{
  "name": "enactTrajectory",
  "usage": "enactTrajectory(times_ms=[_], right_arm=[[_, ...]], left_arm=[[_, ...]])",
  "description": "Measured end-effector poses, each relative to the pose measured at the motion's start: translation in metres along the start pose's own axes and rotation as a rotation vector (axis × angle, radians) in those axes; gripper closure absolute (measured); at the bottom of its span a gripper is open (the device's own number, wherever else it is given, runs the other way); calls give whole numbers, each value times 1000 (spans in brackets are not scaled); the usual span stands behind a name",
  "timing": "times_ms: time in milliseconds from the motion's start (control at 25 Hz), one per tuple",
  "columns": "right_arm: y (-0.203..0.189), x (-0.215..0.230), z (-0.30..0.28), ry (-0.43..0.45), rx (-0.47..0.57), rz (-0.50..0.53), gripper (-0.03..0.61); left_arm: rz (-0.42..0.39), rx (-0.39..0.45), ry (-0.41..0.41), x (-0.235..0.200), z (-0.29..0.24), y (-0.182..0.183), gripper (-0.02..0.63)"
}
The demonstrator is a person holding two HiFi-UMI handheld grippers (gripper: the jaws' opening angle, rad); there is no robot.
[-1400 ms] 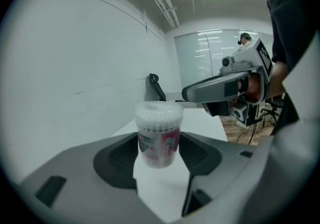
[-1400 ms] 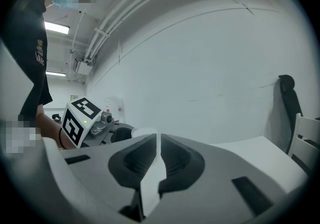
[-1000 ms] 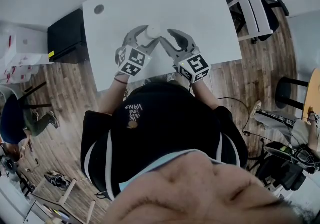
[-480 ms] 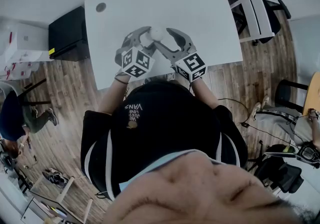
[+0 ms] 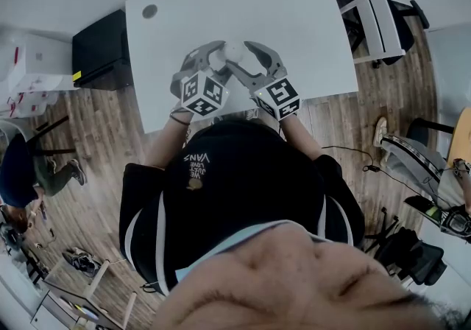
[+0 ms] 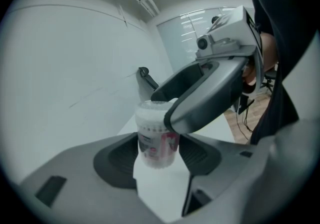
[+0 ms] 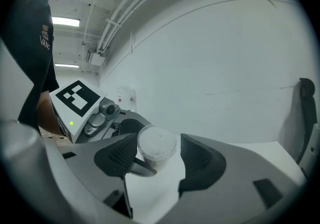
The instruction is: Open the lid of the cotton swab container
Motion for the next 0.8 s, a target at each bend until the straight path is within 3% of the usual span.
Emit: enactTrajectory(times_ms=[800], right_arm=[[7, 5, 4, 12, 43, -64, 328]], left_arm=[[1, 60, -11, -3, 7, 8, 353]])
Point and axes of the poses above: the fingertips, and each gripper's own axes: z backward along the fingers, x to its right, y out of its top, the point moved 4 cm from there along z, backward along the fingers, and after that the axes turned 8 degrees about z, right-handed, at the moved point
